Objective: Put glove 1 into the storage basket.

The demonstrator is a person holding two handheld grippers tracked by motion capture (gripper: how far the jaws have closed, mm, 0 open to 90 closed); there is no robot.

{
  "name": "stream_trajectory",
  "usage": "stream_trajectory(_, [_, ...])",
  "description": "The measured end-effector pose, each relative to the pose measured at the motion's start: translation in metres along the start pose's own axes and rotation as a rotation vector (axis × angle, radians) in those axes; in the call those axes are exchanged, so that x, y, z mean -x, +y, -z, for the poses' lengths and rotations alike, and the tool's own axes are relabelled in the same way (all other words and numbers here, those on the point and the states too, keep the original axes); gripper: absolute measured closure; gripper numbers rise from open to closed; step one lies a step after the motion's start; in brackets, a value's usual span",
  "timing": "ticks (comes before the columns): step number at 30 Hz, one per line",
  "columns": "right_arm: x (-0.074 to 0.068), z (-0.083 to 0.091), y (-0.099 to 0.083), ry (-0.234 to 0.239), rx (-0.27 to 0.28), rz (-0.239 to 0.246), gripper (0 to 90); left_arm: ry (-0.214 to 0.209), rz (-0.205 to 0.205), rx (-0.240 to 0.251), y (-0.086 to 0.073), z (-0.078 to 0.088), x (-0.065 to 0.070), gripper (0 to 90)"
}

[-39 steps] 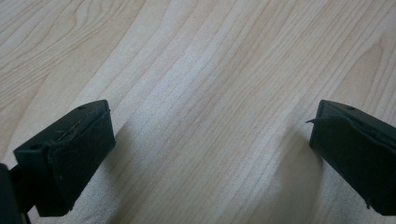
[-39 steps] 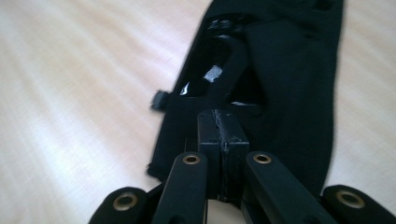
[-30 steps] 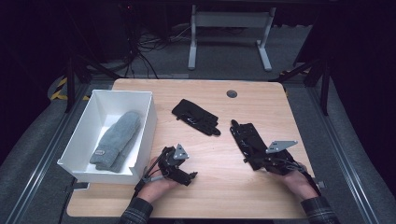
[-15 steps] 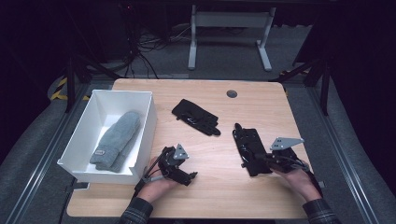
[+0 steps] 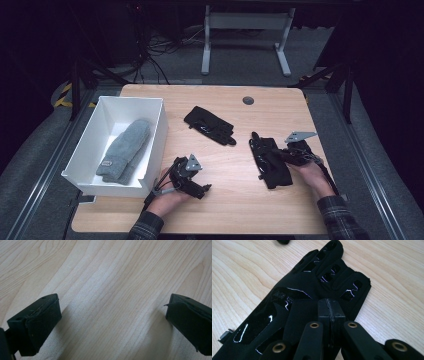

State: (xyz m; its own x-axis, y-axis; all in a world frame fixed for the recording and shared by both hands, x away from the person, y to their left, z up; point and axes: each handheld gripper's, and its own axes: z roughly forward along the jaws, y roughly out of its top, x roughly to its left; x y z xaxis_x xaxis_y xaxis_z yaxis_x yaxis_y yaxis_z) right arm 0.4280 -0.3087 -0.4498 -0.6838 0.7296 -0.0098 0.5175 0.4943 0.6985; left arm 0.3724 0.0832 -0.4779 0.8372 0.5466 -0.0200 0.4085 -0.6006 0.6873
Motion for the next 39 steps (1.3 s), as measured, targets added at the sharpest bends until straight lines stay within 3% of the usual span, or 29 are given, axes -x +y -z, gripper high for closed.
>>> stream_trajectory(9, [-0.017,0.014,-0.012,0.002,-0.023,-0.010,90.0,0.000,0.000,0.000,0.000,0.000,0.000,0.3])
stream_trajectory(16, [-0.046,0.025,-0.024,0.047,-0.030,0.061,90.0,0.000,-0.001,0.000,0.000,0.000,0.000,0.3])
stream_trajectory(24, [-0.063,0.039,-0.039,0.110,-0.043,0.117,90.0,0.000,-0.001,-0.001,0.000,0.000,0.000,0.3])
stream_trajectory(30, [-0.069,0.047,-0.047,0.122,-0.034,0.134,89.9,0.001,-0.001,0.000,0.000,0.000,0.000,0.3])
stream_trajectory(32, [-0.067,0.052,-0.046,0.111,-0.003,0.116,78.9,0.001,0.000,0.000,0.000,0.000,0.000,0.3])
stream_trajectory(34, [-0.065,0.054,-0.046,0.107,0.016,0.102,76.5,0.001,0.000,0.000,0.000,0.000,0.000,0.3])
stream_trajectory(37, [-0.056,0.060,-0.047,0.054,0.057,0.056,62.5,0.003,0.001,0.000,0.000,0.000,0.000,0.6])
stream_trajectory(39, [-0.046,0.065,-0.052,-0.016,0.082,0.010,53.5,0.004,0.006,0.005,0.000,0.001,0.000,1.6])
